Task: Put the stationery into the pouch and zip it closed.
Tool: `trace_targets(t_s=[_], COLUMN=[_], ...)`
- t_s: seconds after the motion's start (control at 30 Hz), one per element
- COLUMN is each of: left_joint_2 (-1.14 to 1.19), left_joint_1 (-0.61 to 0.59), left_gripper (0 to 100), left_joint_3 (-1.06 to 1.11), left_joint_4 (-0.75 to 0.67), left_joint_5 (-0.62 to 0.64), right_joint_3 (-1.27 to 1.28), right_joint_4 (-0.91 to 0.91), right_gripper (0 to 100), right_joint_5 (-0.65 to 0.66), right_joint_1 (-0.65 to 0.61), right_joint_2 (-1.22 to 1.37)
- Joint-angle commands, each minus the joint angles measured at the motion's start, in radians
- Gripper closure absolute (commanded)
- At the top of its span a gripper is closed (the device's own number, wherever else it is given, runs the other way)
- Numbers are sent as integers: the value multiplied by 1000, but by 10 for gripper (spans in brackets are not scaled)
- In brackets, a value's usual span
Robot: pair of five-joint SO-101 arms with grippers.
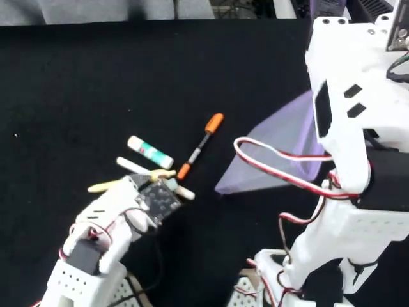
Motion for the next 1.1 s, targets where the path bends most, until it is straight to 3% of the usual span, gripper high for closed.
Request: trace_targets(t_s=[0.0,0.2,0.5,0.73,0.83,1.0,1.07], left_joint_2=[114,385,950,1303,1324,1324,1324], left_joint_1=[24,22,24,25,22,24,24], left_gripper=[796,794,792,795,808,980,949], left_joint_3=[-15,-8,-213,-437,-483,-484,-486], left_joint_4=[-6,-226,-479,-430,-365,-374,-374], left_joint_5=[-14,-72,-71,-71,-71,-71,-71], right_joint_3=[1,2,2,2,2,2,2], right_joint_4=[6,9,9,11,11,11,11], right_gripper=[988,988,988,988,988,988,988], right_joint_5=[-9,-9,-9,-9,-9,-9,-9], right_joint_1=[-17,-18,-18,-89,-129,-161,-175], right_joint_2=[1,2,2,1,1,7,7])
